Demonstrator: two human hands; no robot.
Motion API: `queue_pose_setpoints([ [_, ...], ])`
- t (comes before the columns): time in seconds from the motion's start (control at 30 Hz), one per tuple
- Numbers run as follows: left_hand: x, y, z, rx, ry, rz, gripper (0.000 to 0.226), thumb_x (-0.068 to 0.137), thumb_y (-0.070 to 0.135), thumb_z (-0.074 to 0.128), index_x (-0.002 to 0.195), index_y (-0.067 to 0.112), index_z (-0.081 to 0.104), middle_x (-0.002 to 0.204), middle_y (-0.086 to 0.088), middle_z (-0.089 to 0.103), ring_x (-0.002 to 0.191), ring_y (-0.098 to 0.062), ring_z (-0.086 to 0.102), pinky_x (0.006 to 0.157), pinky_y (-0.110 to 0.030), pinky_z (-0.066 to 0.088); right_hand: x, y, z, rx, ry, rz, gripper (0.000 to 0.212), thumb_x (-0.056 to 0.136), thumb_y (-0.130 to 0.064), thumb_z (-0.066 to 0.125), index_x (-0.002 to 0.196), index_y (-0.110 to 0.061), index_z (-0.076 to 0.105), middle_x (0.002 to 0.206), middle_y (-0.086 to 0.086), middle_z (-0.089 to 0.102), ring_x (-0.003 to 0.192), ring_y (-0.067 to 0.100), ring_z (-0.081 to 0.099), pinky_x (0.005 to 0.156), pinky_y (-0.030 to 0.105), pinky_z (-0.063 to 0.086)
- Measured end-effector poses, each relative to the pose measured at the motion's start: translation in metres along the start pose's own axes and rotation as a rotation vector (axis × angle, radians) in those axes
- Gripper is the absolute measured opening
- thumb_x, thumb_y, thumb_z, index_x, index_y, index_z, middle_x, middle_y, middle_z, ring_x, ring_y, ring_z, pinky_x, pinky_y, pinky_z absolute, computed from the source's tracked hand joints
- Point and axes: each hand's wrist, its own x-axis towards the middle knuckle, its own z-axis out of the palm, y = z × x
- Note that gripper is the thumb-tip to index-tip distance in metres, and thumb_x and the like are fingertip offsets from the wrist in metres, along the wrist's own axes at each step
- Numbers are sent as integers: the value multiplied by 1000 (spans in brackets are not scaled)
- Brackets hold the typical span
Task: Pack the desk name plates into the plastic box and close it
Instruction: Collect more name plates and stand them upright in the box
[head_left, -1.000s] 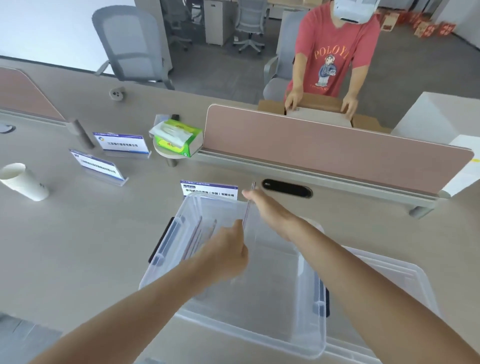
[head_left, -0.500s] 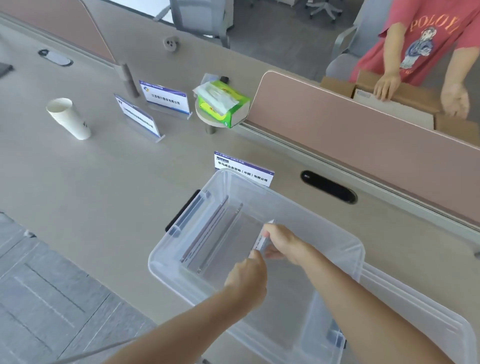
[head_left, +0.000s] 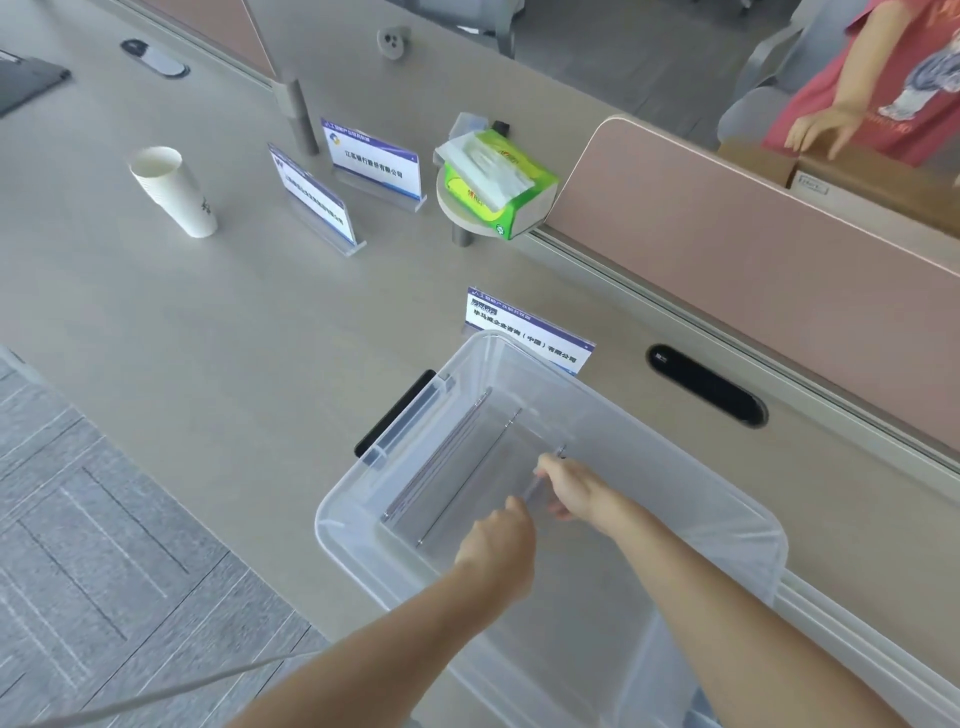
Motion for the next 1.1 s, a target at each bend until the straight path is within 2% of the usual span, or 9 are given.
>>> queue_pose_setpoints([
  [0.13,3,-4,-4,14,-2,-17,33,90,0,51,121,6,41,89,-6,50,111,-34,60,75,-37,47,9,-4,5,38,-4,-11,57,63,-44,42,107,-12,61,79,1,43,79,25,51,74,33,44],
  [0.27,7,-9,-5,-17,16,-66,36,87,0,56,118,8,38,116,-12,61,111,-34,61,71,-34,43,19,-4,10,78,-16,-34,65,68,-45,44,117,-5,61,91,5,47,83,27,57,77,34,45],
  [0.37,10,-13,-7,4,35,-50,36,88,1,56,119,7,38,115,-12,62,110,-33,62,70,-33,43,22,-5,12,73,-14,-51,42,80,-45,48,107,-16,61,100,4,50,90,31,64,85,38,50],
  [0.5,10,-14,-7,-19,25,-56,35,87,0,55,116,8,39,112,-12,62,106,-33,63,67,-33,43,22,-7,12,69,-21,-28,45,62,-47,46,95,-18,59,88,1,49,85,30,63,84,37,50],
  [0.6,10,-13,-7,-18,24,-63,34,88,1,56,116,8,38,112,-12,61,105,-33,63,66,-34,44,23,-7,10,68,-23,-28,50,63,-46,47,101,-15,58,91,1,50,86,29,64,85,37,51],
  [0.73,7,-10,-12,17,19,-73,37,87,-1,57,119,7,39,116,-12,60,109,-32,62,68,-33,44,21,-6,6,70,-29,-9,35,88,-40,54,114,-17,58,117,4,49,99,29,67,91,39,51],
  [0.83,0,-9,-23,35,37,-60,36,88,1,57,120,7,41,119,-11,58,111,-31,61,69,-32,44,10,-8,-1,0,8,-15,39,91,-47,56,115,-17,54,120,3,51,99,26,67,92,40,51],
  [0.97,-15,-4,-49,-95,83,-27,23,84,7,56,101,11,42,99,-9,51,105,-33,58,69,-39,47,-18,-16,-16,-22,94,-72,53,88,-59,53,118,-15,59,118,4,58,81,20,65,80,34,51],
  [1.1,-22,-10,-70,-140,227,107,16,85,10,45,97,14,54,94,-4,55,95,-30,60,65,-34,47,-54,-25,-29,17,166,-178,28,94,-47,55,105,-23,65,96,3,65,72,19,64,70,29,49],
])
